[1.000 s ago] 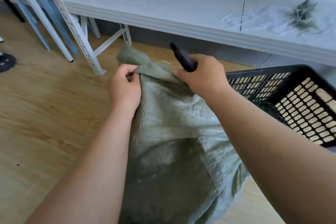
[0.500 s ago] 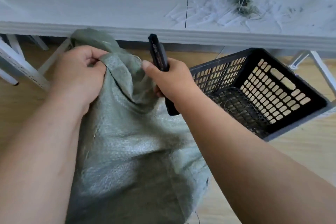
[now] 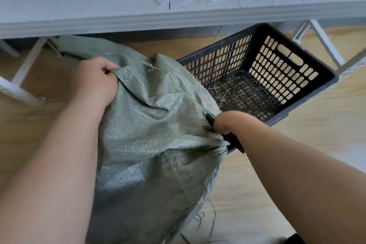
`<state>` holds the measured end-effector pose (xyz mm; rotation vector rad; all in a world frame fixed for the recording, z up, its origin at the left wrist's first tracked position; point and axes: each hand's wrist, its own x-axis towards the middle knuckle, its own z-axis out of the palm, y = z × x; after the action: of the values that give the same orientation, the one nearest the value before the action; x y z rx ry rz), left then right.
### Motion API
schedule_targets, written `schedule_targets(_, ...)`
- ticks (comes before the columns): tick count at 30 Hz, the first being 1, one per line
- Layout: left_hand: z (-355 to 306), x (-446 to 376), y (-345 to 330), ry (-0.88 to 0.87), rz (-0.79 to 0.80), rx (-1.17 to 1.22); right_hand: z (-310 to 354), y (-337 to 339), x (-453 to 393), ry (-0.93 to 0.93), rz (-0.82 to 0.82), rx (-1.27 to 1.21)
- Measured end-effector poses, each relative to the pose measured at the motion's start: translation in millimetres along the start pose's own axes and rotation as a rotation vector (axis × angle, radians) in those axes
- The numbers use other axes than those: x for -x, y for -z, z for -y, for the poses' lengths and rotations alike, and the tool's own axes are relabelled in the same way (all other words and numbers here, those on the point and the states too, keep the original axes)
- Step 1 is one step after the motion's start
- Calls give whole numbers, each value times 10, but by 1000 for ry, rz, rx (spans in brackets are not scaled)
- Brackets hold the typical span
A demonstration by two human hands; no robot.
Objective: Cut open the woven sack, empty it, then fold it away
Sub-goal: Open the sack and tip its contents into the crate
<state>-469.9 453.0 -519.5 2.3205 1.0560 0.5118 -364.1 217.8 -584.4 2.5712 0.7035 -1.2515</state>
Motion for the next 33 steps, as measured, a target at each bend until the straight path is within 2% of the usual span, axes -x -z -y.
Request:
schedule_targets(8, 99, 40, 50, -26, 56, -14, 94, -285, 178, -29, 2, -161)
schedule_targets(13, 218, 34, 192, -39, 91, 73, 327, -503, 432, -37, 38, -275)
schedule_targets(19, 178, 33, 391, -55, 63, 169, 381, -512, 575, -139, 63, -443)
schedule_targets(22, 139, -7, 430, -45, 71, 215, 299, -263, 604, -277, 32, -624)
schedule_targets(24, 106, -12, 428, -28, 76, 245, 261, 19, 661, -289, -120, -563)
schedule_targets(26, 88, -8, 429, -29, 63, 247, 316, 325, 769, -225, -357, -506)
schedule_targets(28, 102, -30, 430, -33, 56, 235, 463, 558, 788, -78, -555, -632)
schedule_targets(31, 165, -85, 440, -47, 41, 229, 929, 775, 781, 237, -641, -927)
schedule_targets(33, 182, -83, 460, -62, 21, 216, 1257, 923, 754, 340, -629, -1052)
